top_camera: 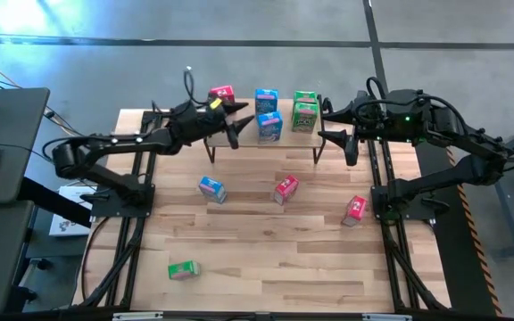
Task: Stack cereal on shelf
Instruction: Put the right blue cereal box on the shelf aligned with the other blue cereal box
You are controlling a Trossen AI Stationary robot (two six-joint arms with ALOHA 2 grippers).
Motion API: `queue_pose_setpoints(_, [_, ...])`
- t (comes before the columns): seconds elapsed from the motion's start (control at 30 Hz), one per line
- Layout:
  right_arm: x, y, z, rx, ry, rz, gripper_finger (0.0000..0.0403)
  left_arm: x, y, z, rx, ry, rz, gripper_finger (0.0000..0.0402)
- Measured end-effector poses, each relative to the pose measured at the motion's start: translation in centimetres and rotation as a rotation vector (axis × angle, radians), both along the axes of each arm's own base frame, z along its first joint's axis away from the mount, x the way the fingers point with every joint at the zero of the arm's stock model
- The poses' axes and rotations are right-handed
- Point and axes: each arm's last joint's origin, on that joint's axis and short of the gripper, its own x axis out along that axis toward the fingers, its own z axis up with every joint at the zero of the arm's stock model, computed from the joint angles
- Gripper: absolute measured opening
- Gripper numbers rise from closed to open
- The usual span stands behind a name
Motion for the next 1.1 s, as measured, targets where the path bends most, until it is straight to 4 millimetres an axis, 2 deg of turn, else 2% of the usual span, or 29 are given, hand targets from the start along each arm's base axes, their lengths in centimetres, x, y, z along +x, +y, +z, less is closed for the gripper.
queue_pose_setpoints(0.17, [0.0,0.0,0.0,0.0,0.0,0.0,0.0216,-0.2,-2.1,1.6,0.075,-0.038,-0.048,0.0217])
queue_pose_setpoints(0.33, [0.0,0.0,0.0,0.0,0.0,0.0,0.0216,1.4,-4.1,1.9,0.054,-0.017,-0.072,0.0217])
queue_pose_setpoints(0.63, [0.0,0.0,0.0,0.0,0.001,0.0,0.0216,5.3,-5.3,-0.5,-0.022,0.061,-0.071,0.0217])
queue_pose_setpoints(1.1, [0.0,0.0,0.0,0.0,0.001,0.0,0.0216,7.8,-5.0,-5.0,-0.119,0.167,-0.065,0.0216])
